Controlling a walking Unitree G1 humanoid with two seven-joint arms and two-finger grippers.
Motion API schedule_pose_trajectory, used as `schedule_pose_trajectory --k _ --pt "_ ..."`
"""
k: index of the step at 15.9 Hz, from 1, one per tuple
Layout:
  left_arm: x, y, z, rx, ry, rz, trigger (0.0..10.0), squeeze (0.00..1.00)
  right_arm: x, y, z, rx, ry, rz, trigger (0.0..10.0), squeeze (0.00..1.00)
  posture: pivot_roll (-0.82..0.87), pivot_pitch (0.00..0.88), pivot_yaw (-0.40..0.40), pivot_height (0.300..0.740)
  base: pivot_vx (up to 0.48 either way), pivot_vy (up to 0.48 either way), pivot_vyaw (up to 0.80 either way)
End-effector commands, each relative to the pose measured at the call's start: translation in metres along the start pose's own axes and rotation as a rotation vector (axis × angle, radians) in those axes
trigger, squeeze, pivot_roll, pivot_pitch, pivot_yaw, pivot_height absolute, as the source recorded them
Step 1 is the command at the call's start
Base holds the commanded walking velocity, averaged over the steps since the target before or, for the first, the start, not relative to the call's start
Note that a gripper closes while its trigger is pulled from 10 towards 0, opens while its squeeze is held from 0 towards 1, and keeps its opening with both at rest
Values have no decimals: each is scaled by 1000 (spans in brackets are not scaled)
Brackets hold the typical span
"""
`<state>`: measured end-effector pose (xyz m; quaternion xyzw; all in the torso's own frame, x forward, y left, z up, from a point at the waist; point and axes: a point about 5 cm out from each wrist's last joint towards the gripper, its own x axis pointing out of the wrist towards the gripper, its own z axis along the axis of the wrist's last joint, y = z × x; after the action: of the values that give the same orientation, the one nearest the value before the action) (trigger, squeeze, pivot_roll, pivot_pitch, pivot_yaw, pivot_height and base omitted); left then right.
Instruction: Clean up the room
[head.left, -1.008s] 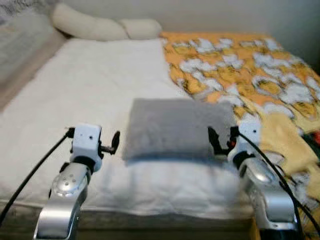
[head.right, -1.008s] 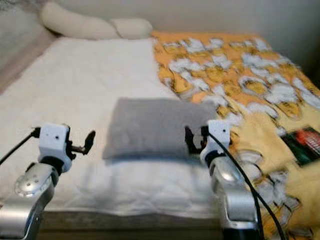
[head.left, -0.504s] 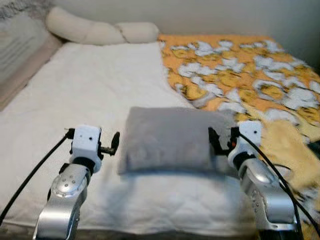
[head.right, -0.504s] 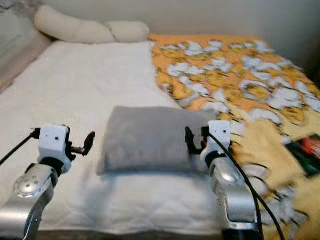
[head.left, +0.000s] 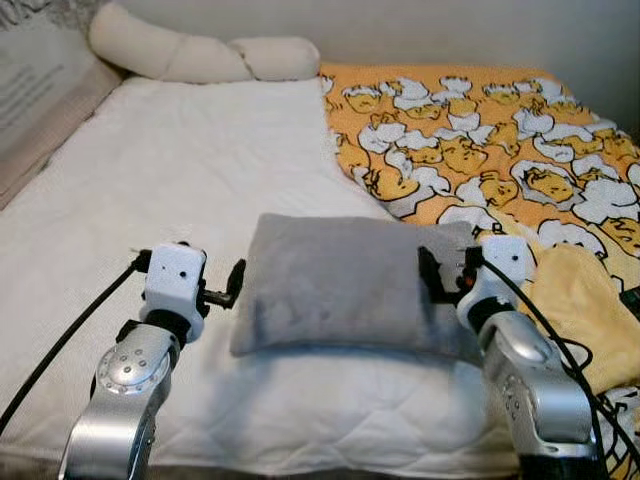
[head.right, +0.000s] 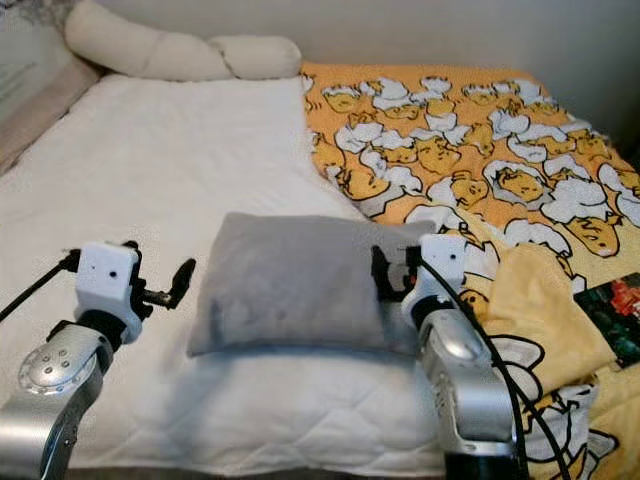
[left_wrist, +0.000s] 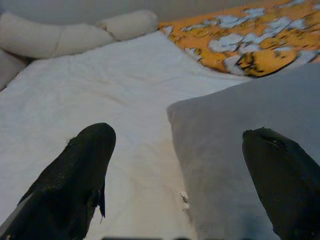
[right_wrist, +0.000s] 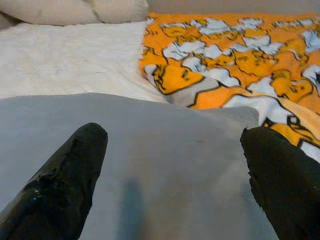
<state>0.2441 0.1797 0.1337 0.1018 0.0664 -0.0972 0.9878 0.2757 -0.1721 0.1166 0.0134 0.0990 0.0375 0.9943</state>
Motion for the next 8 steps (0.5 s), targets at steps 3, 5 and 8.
schedule_pose_trajectory --k 3,5,8 --pt "9 -9 3 26 -12 -146 10000 0 11 -24 7 -30 2 -60 10000 1000 -68 0 -25 740 0 0 0" --pt "28 -23 10 36 -15 -369 10000 0 27 -43 11 -90 47 -133 10000 1000 -82 0 -12 740 0 0 0" --pt "45 -56 7 145 44 -742 10000 0 42 -67 4 -231 155 -209 10000 0 -95 0 -15 740 0 0 0"
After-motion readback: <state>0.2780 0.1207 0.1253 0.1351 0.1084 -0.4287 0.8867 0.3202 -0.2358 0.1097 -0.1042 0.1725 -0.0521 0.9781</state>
